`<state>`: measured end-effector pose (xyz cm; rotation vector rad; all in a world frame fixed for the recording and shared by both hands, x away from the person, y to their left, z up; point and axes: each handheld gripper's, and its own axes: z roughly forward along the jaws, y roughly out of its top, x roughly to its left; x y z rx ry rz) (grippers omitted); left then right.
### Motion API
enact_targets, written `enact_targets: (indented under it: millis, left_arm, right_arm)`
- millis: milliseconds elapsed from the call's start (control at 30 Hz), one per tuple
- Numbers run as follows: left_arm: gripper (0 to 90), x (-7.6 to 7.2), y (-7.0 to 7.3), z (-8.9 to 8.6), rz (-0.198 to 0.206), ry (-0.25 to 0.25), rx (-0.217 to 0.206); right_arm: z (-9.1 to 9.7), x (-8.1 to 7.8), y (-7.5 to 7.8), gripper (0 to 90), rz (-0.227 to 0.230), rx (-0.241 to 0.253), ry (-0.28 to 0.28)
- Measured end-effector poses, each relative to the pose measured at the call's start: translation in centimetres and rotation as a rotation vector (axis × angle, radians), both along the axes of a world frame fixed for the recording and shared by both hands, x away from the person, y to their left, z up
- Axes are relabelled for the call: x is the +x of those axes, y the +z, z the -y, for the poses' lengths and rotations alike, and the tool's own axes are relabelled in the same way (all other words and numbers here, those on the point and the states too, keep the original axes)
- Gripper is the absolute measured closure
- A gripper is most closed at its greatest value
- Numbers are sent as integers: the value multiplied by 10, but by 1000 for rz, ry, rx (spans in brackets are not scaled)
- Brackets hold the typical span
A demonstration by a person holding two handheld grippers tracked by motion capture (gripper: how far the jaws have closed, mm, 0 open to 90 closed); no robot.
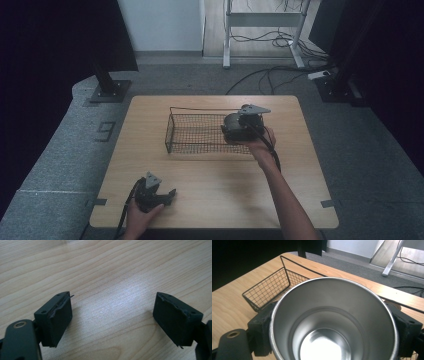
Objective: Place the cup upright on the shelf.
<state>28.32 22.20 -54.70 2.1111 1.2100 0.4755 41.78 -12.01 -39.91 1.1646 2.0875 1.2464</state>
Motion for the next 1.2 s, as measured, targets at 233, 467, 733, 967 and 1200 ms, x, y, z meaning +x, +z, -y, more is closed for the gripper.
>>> enact_targets:
  millis: [233, 467, 733, 967, 1200]
  left_arm:
    - [157, 0, 0, 0, 0, 1, -2]
    - [157, 0, 0, 0, 0, 0, -2]
    - [157, 0, 0, 0, 0, 0, -1]
    - [157, 0, 0, 0, -1, 0, -1]
    - [157, 0, 0, 0, -2, 0, -1]
  right_arm:
    - [-4, 11, -5, 133, -16, -7, -2]
    - [-2, 22, -4, 133, -19, 4, -23]
    - [1, 36, -11, 133, -40, 4, -49]
    - [4, 46, -16, 133, -47, -6, -70]
    - [1, 54, -17, 133, -59, -13, -82]
